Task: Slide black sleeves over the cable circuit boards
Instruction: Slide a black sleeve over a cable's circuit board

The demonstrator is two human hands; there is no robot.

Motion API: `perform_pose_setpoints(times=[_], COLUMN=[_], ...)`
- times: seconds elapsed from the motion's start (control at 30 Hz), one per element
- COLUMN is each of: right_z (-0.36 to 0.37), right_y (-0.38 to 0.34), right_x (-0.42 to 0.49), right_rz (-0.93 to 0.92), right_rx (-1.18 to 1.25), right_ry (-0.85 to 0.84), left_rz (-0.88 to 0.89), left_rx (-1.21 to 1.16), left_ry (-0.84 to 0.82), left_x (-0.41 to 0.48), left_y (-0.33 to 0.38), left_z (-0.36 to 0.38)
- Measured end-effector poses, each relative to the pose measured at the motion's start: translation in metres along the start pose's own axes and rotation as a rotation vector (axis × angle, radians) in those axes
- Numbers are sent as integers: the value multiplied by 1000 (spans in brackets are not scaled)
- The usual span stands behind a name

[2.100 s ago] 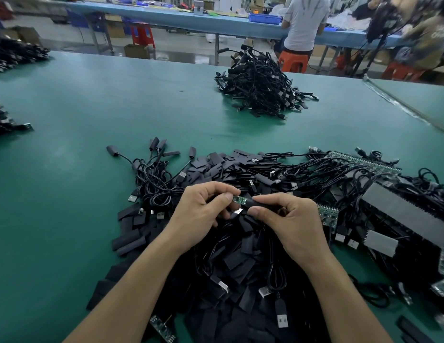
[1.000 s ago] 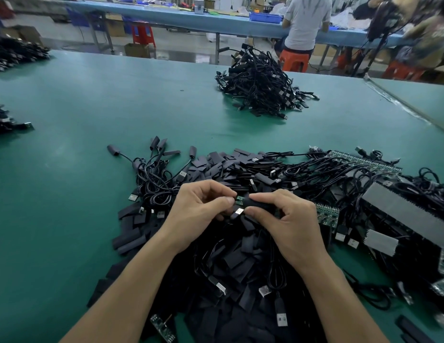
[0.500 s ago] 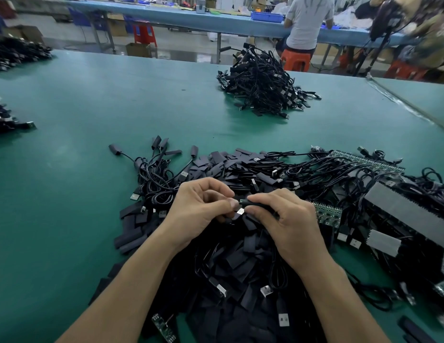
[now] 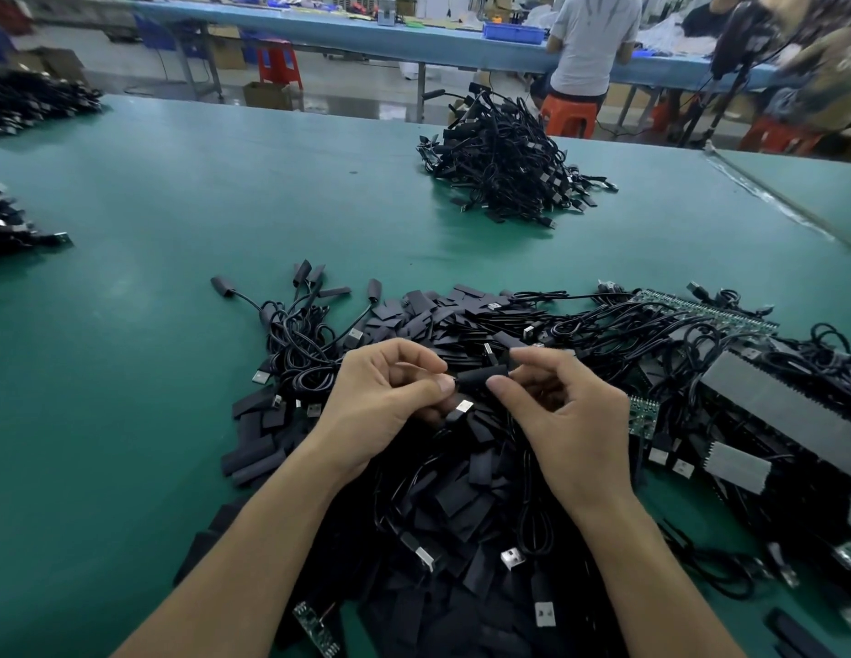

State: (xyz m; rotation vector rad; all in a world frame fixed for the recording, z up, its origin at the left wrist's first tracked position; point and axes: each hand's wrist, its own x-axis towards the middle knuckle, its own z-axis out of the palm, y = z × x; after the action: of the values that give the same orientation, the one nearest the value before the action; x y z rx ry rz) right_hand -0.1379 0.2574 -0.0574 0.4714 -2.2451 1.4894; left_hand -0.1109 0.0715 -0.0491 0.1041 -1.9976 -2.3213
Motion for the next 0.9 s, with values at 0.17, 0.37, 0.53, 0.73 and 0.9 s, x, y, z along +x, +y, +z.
perform_pose_setpoints(times=[0.17,0.37,0.53,0.73,0.9], right_z=[0,2,3,-3,-18], right_y=[-2,-2,-1,-7,-12], right_x=[0,-1,0,0,4], right_rz=[98,160,184,127,90], right_rx=[94,246,180,-10,-768], right_ry=[-17,-95,-148,-93,-1], left_rz=[8,23,54,91,207], left_rx=[-1,18,91,26,-4], left_ry=[43,45,41,104,459], left_x=[1,2,4,3,15], left_y=[-2,-5,-9,-3,20], left_z=[1,0,0,0,-20])
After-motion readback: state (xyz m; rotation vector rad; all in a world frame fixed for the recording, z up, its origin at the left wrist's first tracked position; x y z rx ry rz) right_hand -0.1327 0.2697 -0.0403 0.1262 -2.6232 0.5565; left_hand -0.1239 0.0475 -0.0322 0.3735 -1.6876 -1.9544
